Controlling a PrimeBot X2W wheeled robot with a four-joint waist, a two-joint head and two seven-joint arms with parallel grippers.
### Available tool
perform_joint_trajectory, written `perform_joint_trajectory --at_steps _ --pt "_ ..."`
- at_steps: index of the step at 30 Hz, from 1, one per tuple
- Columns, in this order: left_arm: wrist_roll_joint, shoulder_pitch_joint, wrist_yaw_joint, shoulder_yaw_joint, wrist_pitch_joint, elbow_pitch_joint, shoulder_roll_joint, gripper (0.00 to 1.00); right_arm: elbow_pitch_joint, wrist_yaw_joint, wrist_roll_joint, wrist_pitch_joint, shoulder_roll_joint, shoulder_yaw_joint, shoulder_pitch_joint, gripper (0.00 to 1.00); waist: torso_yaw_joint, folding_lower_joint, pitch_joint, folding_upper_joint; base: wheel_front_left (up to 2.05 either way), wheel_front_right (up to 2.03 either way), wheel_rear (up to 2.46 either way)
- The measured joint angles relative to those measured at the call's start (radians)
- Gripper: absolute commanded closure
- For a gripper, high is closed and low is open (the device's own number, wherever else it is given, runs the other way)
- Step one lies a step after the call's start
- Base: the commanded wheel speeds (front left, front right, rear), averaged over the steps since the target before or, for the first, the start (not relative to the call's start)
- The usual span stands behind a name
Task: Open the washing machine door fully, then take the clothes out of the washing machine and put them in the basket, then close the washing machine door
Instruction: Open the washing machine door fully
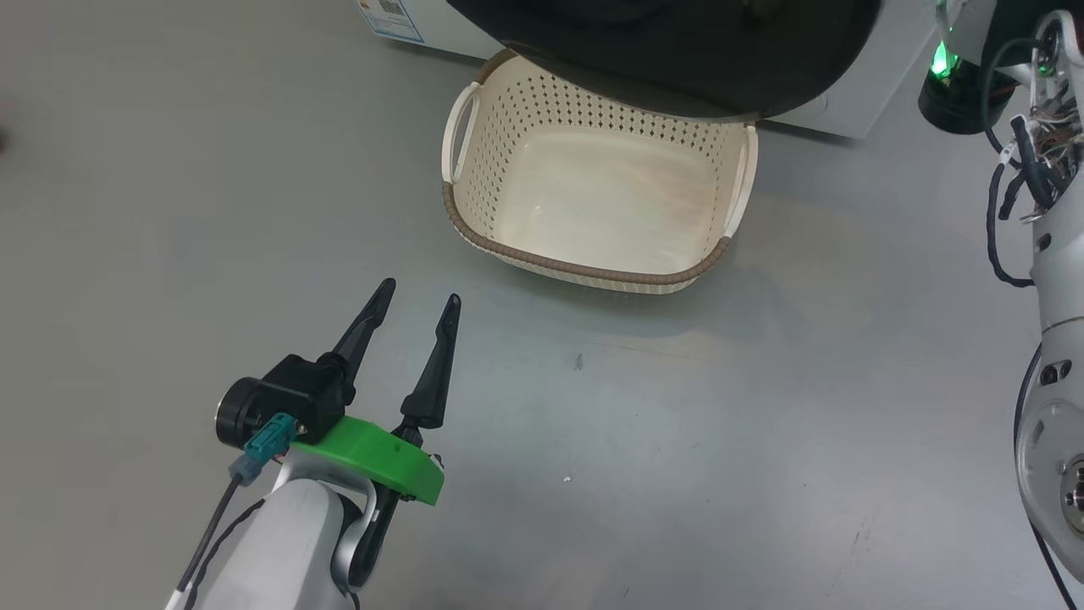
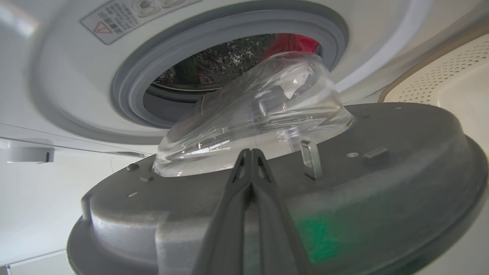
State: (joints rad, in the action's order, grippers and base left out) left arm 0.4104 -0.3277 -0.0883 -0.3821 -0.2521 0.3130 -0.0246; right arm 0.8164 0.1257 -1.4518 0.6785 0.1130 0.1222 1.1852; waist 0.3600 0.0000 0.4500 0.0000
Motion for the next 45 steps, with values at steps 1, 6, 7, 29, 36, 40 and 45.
perform_joint_trajectory --at_steps 1,6,7,29,36,40,45 --pt "0.0 0.001 0.0 0.0 0.0 0.0 0.0 0.0 0.0 0.0 0.0 0.001 -0.003 -0.002 -0.004 1.0 -0.001 0.0 -0.001 0.0 0.0 0.0 0.0" --pt "-0.003 0.001 0.0 0.004 0.0 -0.001 0.0 0.0 0.001 0.0 0.0 0.015 -0.01 -0.011 -0.015 1.0 -0.007 0.0 -0.006 0.0 0.0 0.0 0.0" --pt "-0.003 0.001 0.0 0.004 0.0 -0.001 0.0 0.0 0.0 0.0 0.0 0.019 -0.01 -0.014 -0.019 1.0 -0.008 0.0 -0.007 0.0 0.0 0.0 0.0" --pt "-0.003 0.008 0.004 0.03 0.0 0.0 0.0 0.0 -0.064 -0.093 0.119 -0.044 0.03 -0.097 -0.072 1.0 -0.025 0.0 -0.038 0.0 0.0 0.0 0.0" --pt "-0.012 0.026 0.006 0.057 0.0 0.004 0.0 0.0 -0.09 -0.194 0.259 -0.135 0.095 -0.174 -0.141 1.0 -0.038 0.0 -0.076 0.0 0.0 0.0 0.0" --pt "-0.017 0.033 0.01 0.066 0.0 0.007 -0.001 0.0 -0.117 -0.238 0.372 -0.192 0.139 -0.251 -0.182 1.0 -0.05 0.0 -0.102 0.0 0.0 0.0 0.0" --pt "-0.033 0.053 0.013 0.096 0.0 0.01 -0.001 0.0 -0.16 -0.247 0.486 -0.267 0.17 -0.334 -0.246 1.0 -0.072 0.0 -0.138 0.0 0.0 0.0 0.0"
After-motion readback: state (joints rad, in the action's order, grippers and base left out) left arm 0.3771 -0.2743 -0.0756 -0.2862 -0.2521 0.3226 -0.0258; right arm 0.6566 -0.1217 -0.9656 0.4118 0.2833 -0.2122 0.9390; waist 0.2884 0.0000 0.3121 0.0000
